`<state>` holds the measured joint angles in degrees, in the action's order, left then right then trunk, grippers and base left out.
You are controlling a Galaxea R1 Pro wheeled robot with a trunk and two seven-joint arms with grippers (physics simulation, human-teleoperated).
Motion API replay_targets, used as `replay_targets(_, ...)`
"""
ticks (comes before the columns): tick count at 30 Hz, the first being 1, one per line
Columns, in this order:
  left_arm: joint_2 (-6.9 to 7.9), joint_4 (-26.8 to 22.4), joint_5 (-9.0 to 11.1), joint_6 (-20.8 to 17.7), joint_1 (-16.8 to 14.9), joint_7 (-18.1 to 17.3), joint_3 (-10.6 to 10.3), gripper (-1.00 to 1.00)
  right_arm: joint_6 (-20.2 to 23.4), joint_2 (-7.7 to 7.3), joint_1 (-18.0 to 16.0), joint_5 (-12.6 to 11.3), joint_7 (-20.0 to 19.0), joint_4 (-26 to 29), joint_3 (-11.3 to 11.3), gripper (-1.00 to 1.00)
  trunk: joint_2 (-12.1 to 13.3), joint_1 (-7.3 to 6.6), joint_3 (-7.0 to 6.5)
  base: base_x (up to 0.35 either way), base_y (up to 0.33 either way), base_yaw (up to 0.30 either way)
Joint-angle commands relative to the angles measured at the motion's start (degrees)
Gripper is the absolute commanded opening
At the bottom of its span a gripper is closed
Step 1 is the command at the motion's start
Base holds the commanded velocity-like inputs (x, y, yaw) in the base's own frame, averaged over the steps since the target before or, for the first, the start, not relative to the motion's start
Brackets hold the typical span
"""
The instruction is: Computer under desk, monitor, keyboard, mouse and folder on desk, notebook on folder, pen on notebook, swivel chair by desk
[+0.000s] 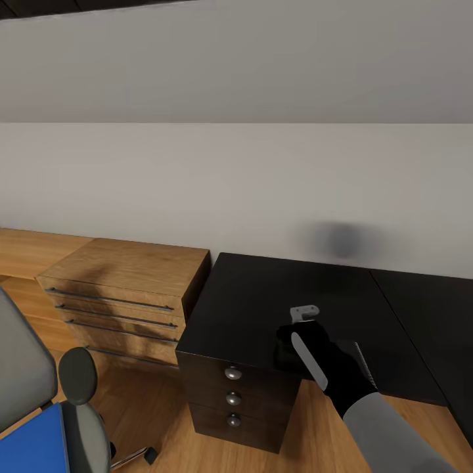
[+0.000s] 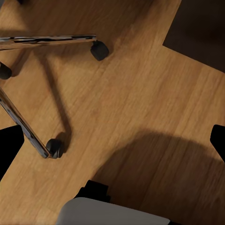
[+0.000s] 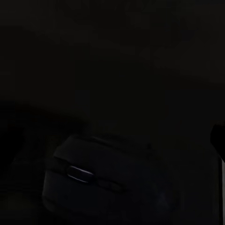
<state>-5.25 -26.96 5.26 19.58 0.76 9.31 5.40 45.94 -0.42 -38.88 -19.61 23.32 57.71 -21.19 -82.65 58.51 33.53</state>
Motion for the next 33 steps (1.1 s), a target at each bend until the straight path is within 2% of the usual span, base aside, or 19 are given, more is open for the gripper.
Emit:
replay_targets(1, -0.02, 0.0, 0.5, 0.2, 0.0, -0.1, 0.0, 1.00, 0.2, -0.03, -0.1, -0.6, 0.6, 0.0, -0.2, 1.00, 0.0, 0.00, 0.04, 0.000, 0.000, 0.000)
replay_targets(33, 0.24, 0.2, 0.7, 0.4, 0.0, -0.1, 0.0, 1.00, 0.2, -0.06, -0.1, -0.6, 0.6, -0.1, -0.1, 1.00, 0.0, 0.00, 0.04, -0.036, 0.000, 0.000)
